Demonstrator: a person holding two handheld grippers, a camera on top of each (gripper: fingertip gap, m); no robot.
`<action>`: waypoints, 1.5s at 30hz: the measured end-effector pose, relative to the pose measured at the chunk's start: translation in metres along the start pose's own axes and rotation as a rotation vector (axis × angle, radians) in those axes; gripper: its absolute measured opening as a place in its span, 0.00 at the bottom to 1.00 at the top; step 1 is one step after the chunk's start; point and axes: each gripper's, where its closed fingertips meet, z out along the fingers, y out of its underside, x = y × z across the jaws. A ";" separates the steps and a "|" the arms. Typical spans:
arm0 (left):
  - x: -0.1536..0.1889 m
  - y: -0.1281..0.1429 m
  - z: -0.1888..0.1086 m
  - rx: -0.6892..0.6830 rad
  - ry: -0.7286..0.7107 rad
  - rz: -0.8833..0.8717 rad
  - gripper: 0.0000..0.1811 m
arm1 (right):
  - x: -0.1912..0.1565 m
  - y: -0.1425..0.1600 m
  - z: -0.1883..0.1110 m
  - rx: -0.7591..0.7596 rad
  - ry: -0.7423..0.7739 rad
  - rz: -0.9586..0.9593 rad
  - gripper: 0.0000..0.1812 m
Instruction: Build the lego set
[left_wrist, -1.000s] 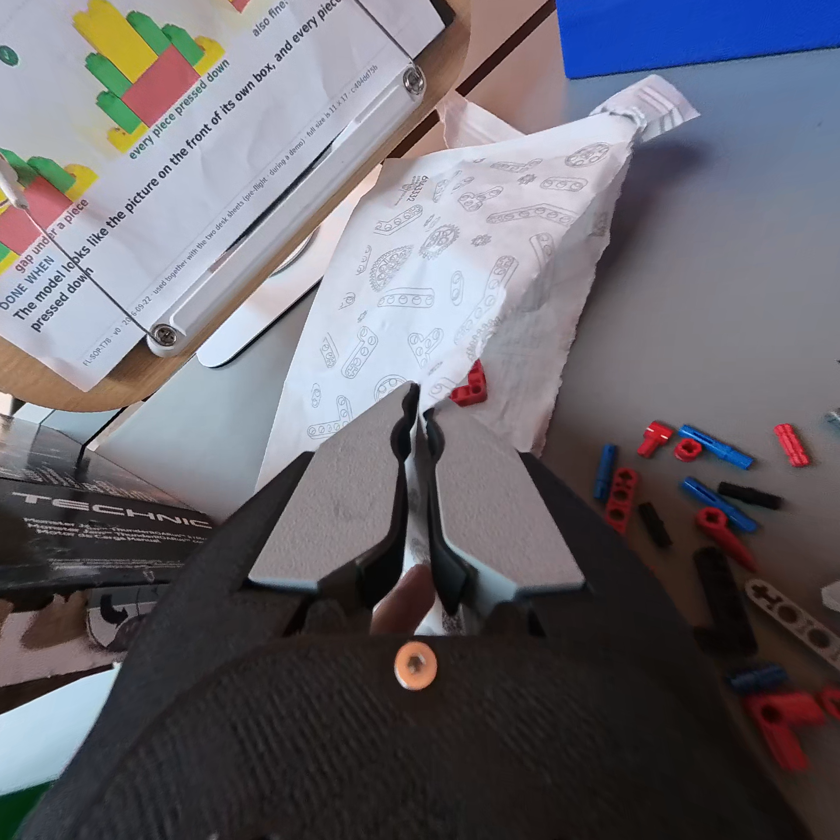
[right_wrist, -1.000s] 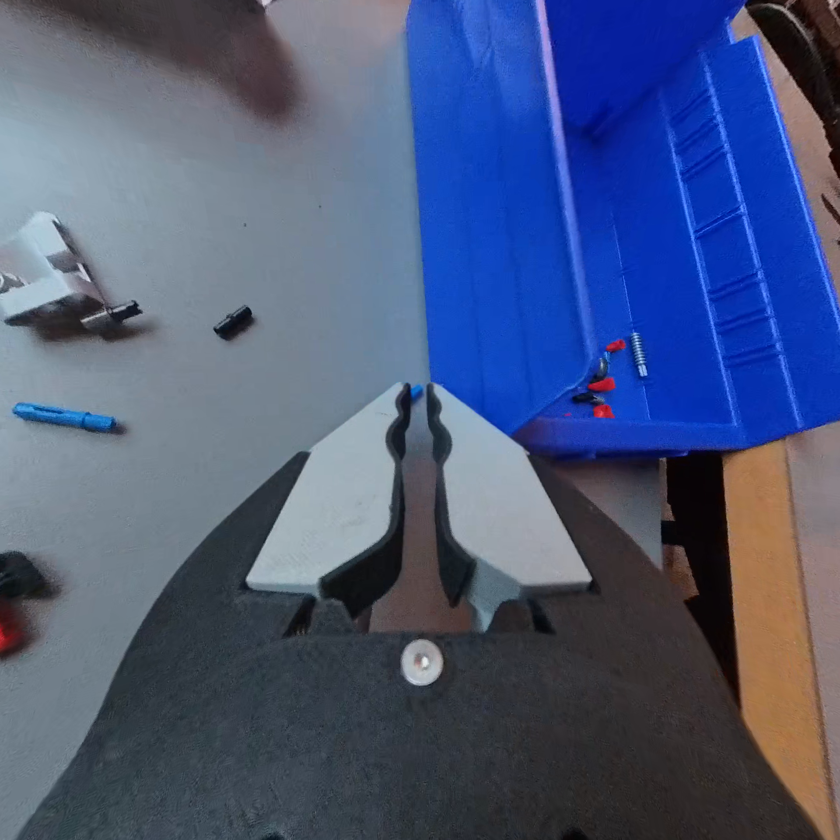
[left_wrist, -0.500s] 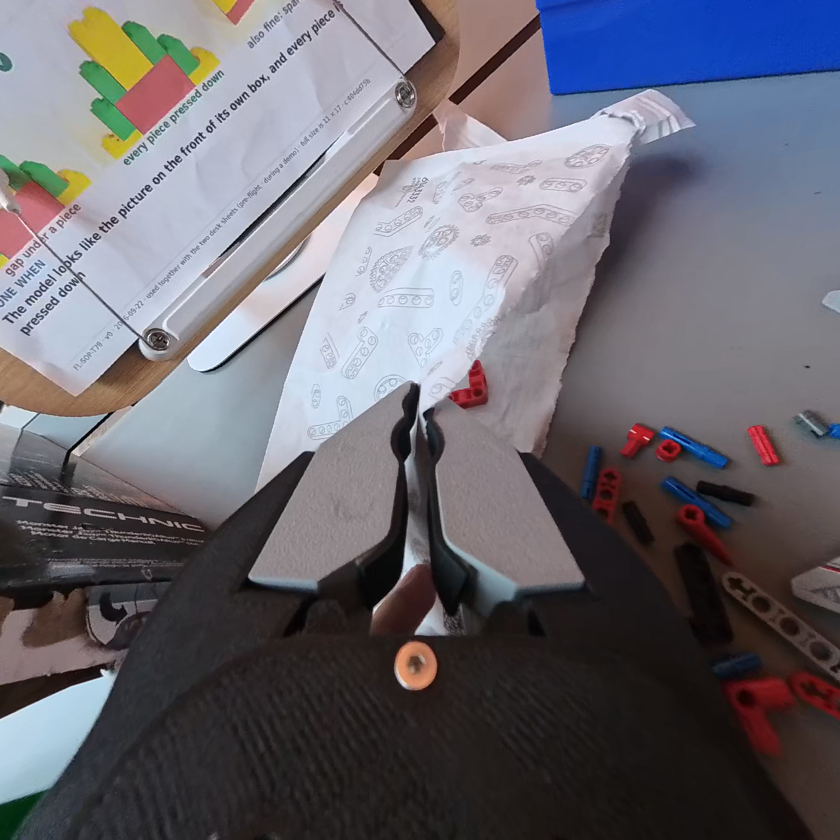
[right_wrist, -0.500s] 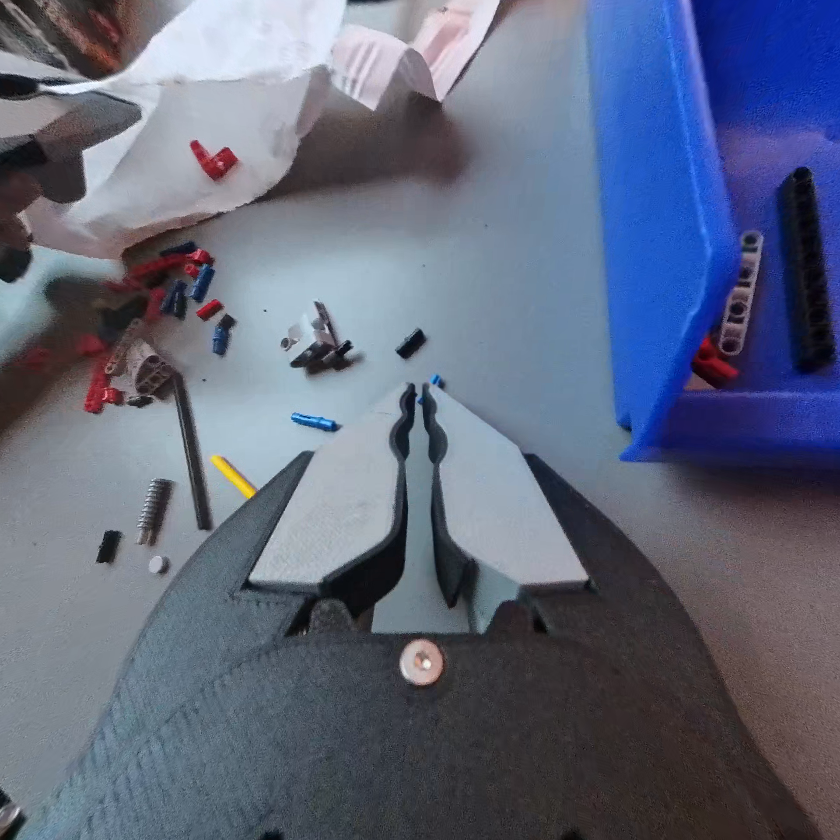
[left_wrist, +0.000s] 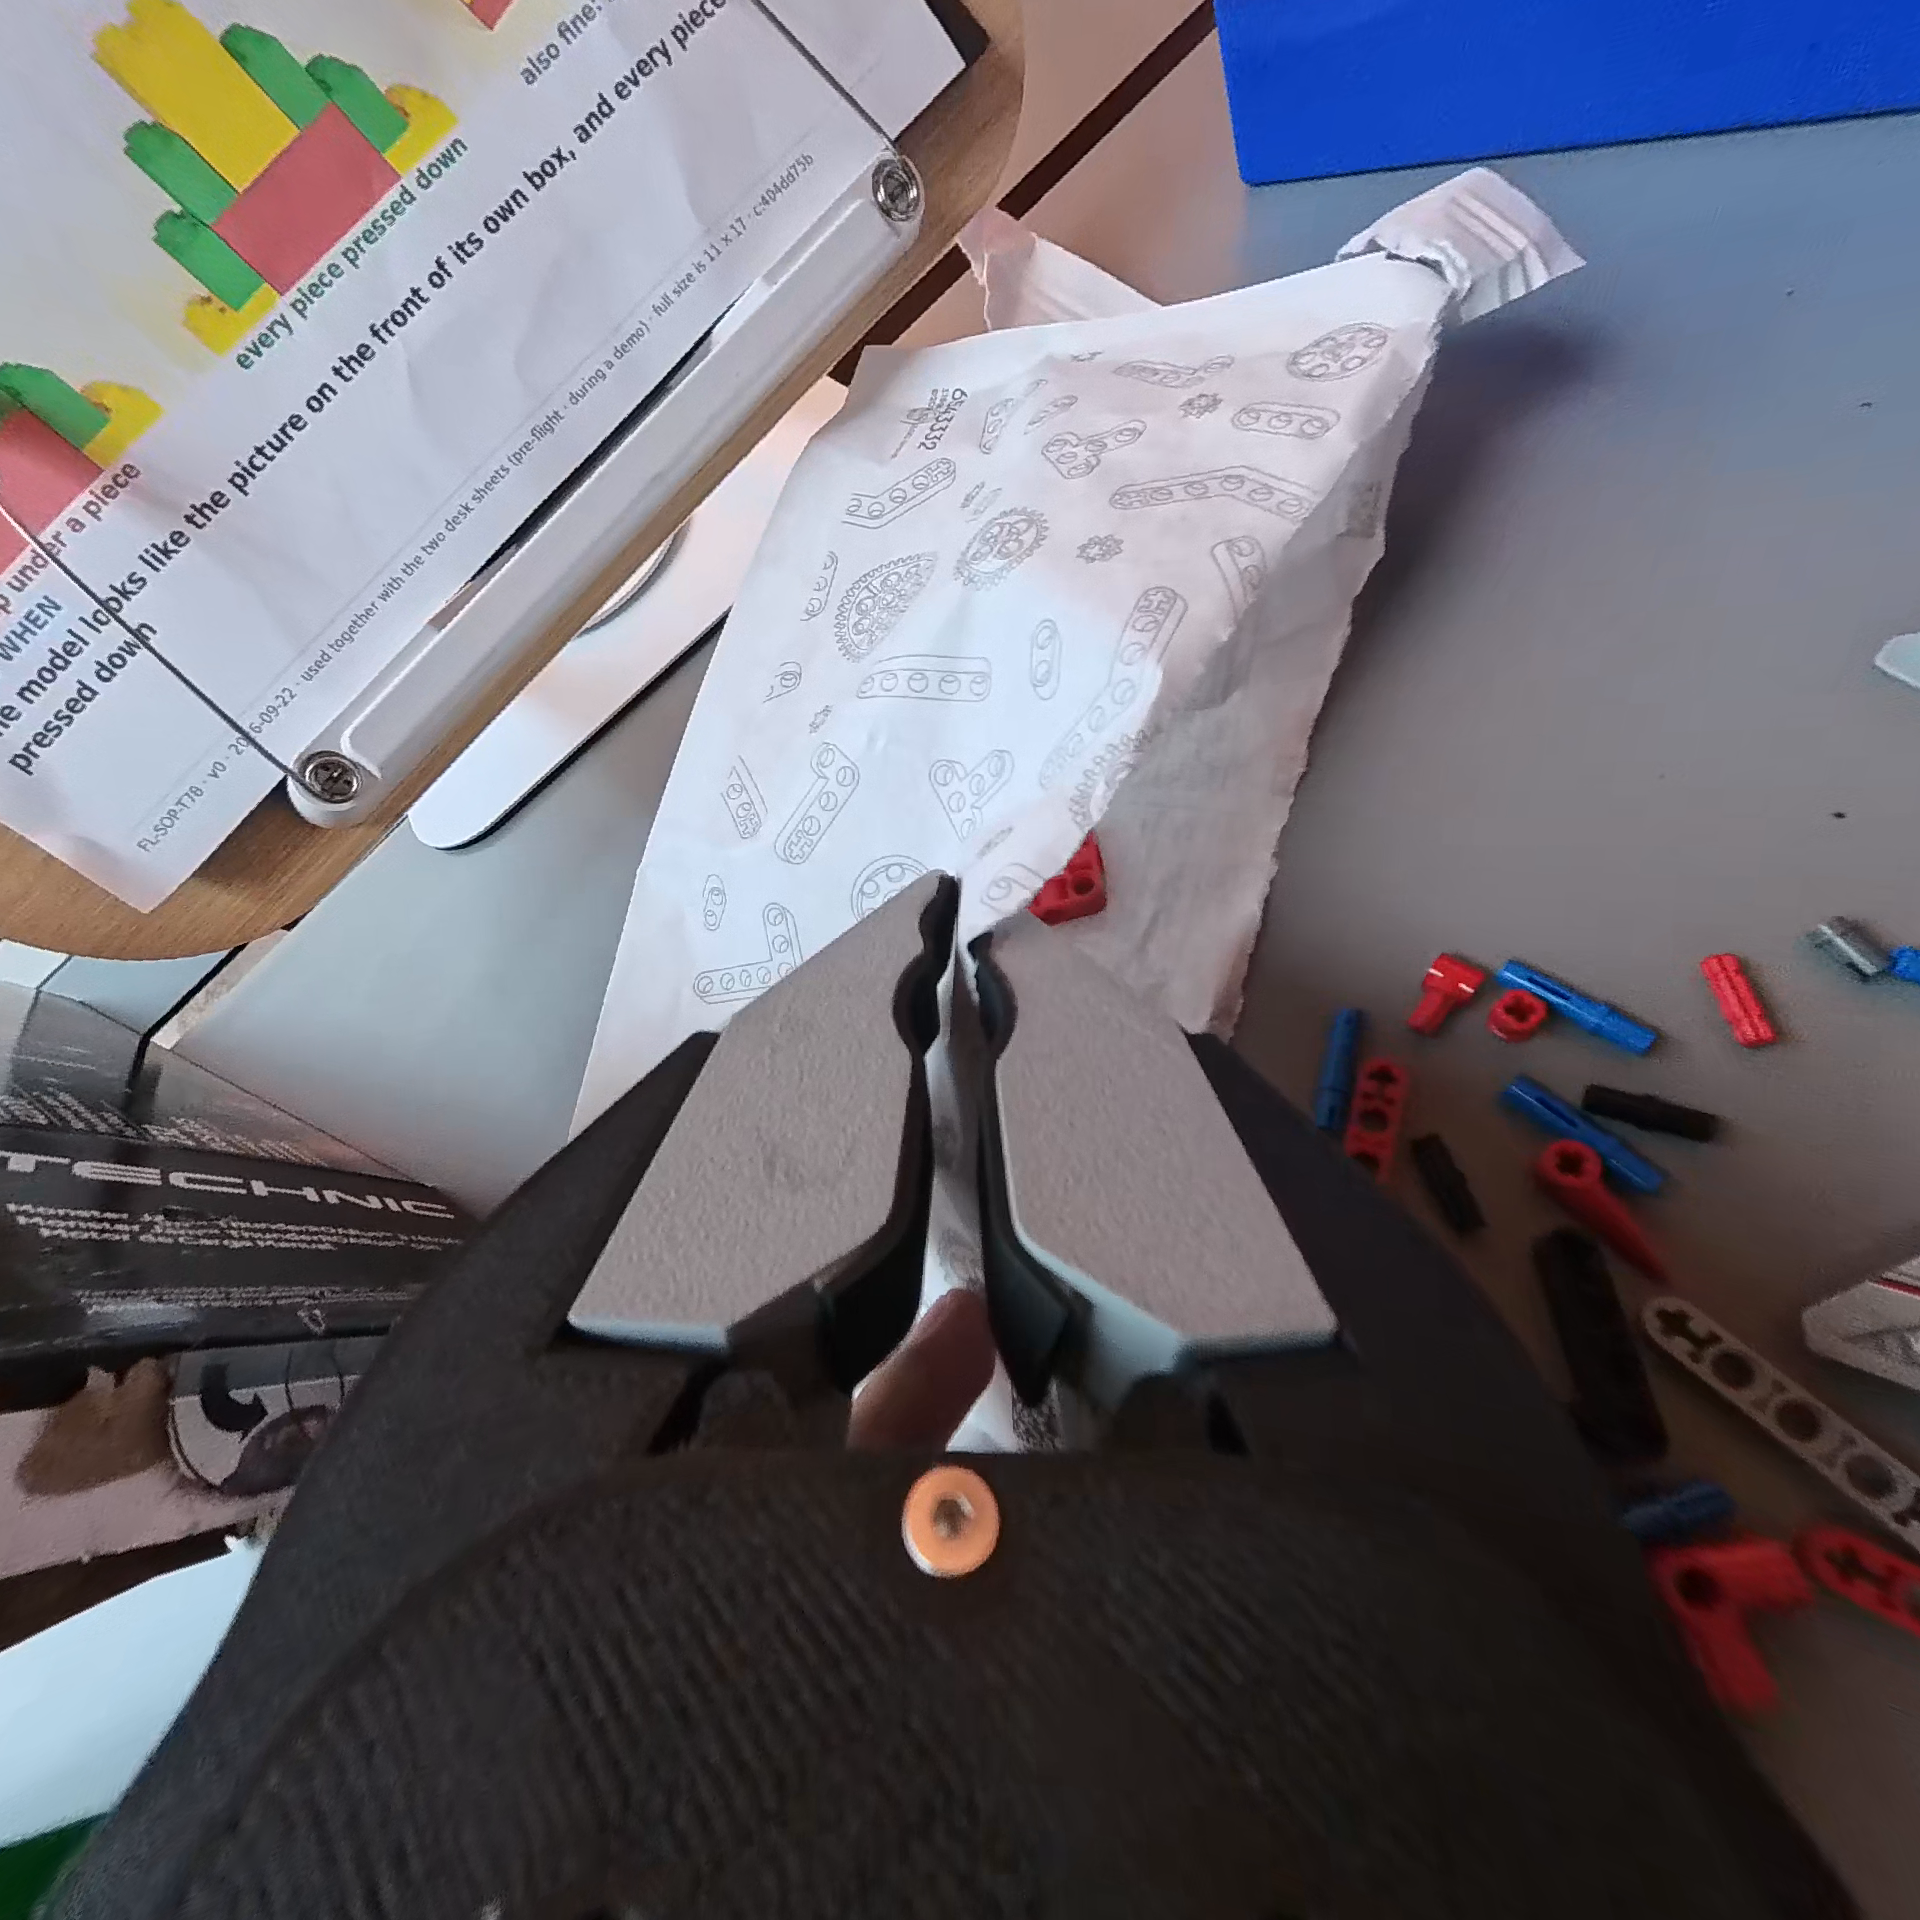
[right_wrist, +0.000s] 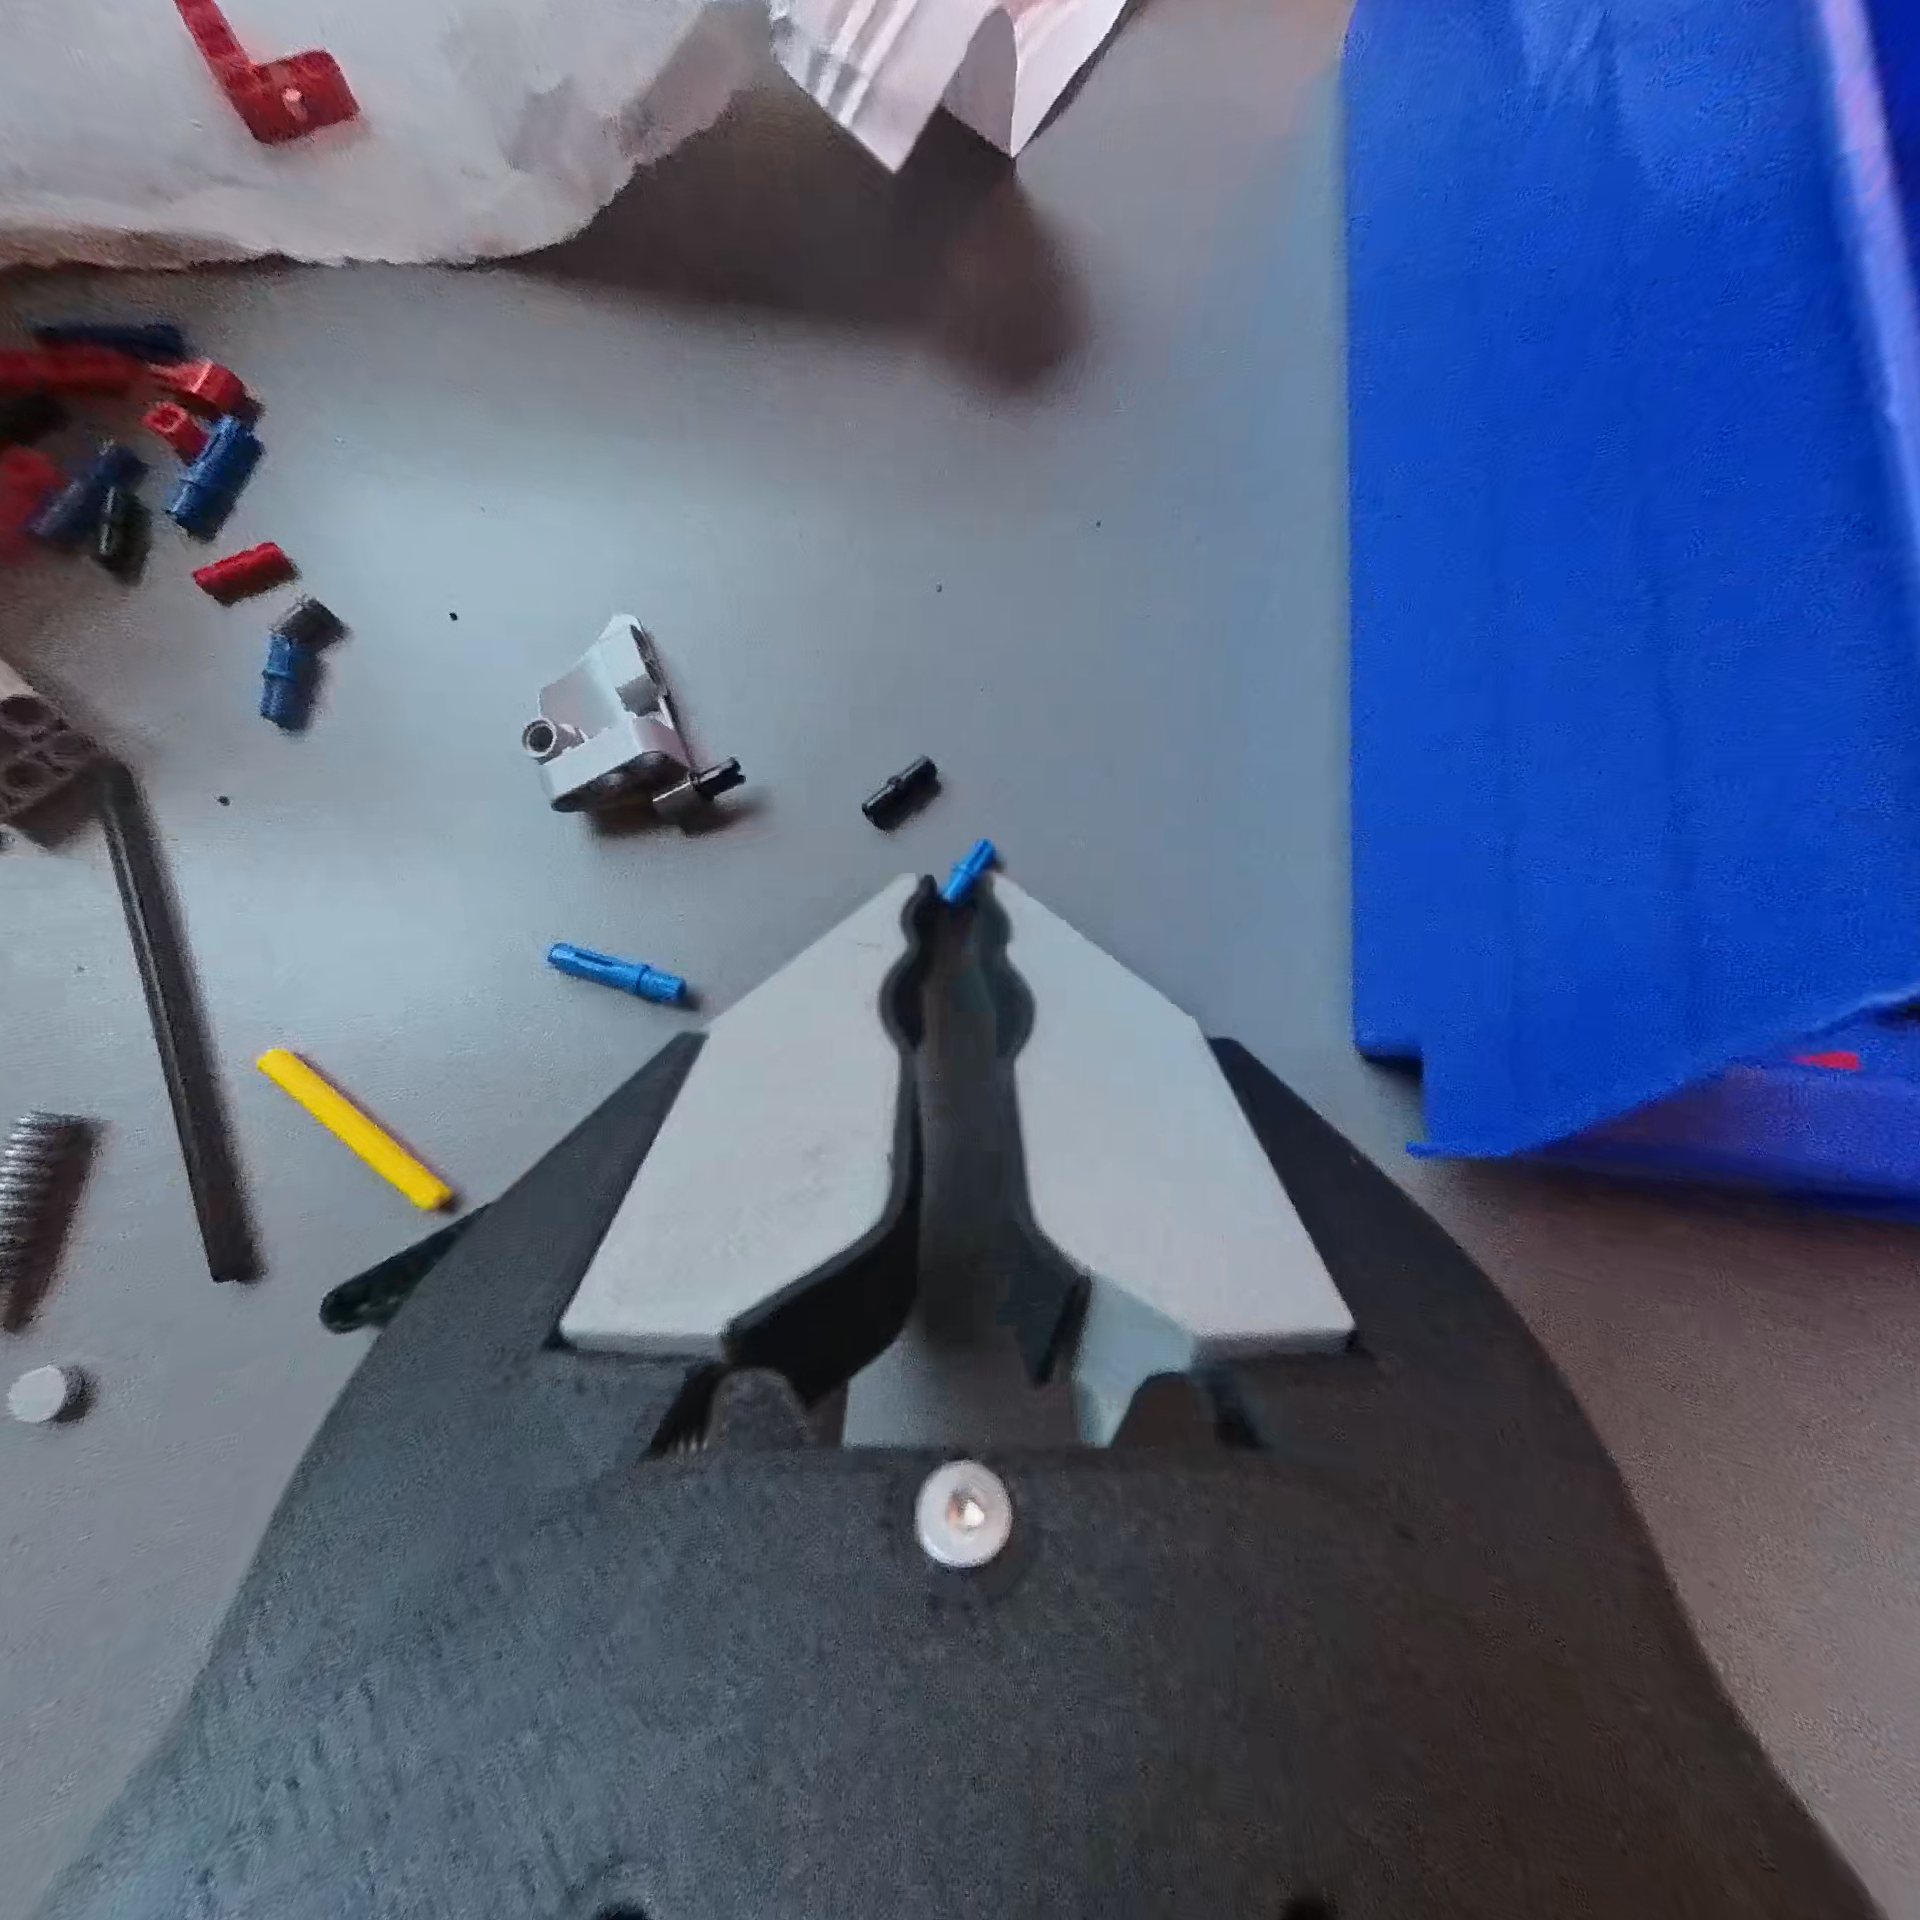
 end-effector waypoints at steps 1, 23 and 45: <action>0.000 0.000 0.000 0.000 0.000 0.001 0.00 | -0.001 0.000 0.000 -0.001 -0.004 -0.015 0.02; 0.009 0.003 0.002 -0.024 0.016 0.047 0.00 | 0.151 -0.053 -0.055 -0.057 0.114 0.093 0.22; 0.017 0.002 0.003 -0.028 0.035 0.065 0.00 | -0.089 -0.033 0.015 0.016 -0.411 -0.006 0.31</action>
